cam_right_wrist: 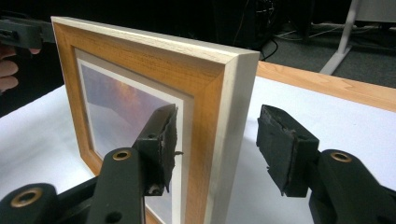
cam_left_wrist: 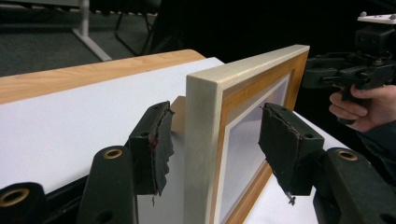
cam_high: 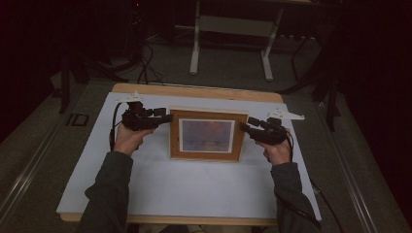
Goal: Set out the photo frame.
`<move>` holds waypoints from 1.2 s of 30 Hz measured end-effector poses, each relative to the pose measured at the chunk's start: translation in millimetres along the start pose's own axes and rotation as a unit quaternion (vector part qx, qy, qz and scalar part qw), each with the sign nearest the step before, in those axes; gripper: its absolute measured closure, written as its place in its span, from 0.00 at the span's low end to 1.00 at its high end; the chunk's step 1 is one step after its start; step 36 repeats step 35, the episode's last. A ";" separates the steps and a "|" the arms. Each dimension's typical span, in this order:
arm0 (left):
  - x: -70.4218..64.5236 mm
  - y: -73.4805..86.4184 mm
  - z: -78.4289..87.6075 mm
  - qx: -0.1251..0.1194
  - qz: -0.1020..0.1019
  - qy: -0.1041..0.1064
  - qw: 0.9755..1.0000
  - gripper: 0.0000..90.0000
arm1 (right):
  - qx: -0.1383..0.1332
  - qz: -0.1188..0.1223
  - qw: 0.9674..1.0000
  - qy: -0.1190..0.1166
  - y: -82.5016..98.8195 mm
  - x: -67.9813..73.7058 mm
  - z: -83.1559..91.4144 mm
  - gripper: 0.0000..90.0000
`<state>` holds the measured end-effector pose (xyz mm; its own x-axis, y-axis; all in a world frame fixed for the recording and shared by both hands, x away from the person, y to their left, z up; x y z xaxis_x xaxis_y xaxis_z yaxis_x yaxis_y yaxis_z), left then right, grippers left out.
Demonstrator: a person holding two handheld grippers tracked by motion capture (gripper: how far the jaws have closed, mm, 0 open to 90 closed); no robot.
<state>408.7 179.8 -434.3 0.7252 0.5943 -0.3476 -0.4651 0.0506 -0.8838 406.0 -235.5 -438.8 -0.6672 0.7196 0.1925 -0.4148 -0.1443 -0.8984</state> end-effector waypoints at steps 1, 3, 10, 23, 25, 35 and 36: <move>-0.1 0.7 2.6 -0.001 0.000 -0.002 1.000 0.50 | 0.001 0.000 1.000 0.001 0.4 -0.6 1.3 0.52; -0.4 2.4 7.6 0.000 -0.001 -0.008 1.000 0.50 | -0.001 0.000 1.000 0.003 1.4 -1.8 4.5 0.52; -4.9 11.0 20.2 0.007 -0.004 -0.036 0.999 0.50 | 0.001 -0.005 1.000 0.010 6.3 -7.8 15.7 0.52; -17.3 46.9 32.9 0.026 -0.027 -0.077 0.996 0.50 | 0.022 -0.014 1.000 0.017 28.5 -14.8 25.0 0.55; -18.5 54.4 34.9 0.029 -0.029 -0.087 0.995 0.50 | 0.024 -0.019 0.999 0.018 33.4 -16.4 26.8 0.55; -18.1 101.6 42.0 0.053 -0.023 -0.139 0.989 0.49 | 0.071 0.006 0.996 0.059 65.8 -18.8 31.8 0.55; -18.1 101.6 42.0 0.053 -0.023 -0.139 0.989 0.49 | 0.071 0.006 0.996 0.059 65.8 -18.8 31.8 0.55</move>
Point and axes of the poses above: each handheld gripper's, and its own axes: z roughly backward along the jaws, y roughly out of its underside, x roughly to its left, the point moved 2 cm from there along -z, roughly forward along the jaws
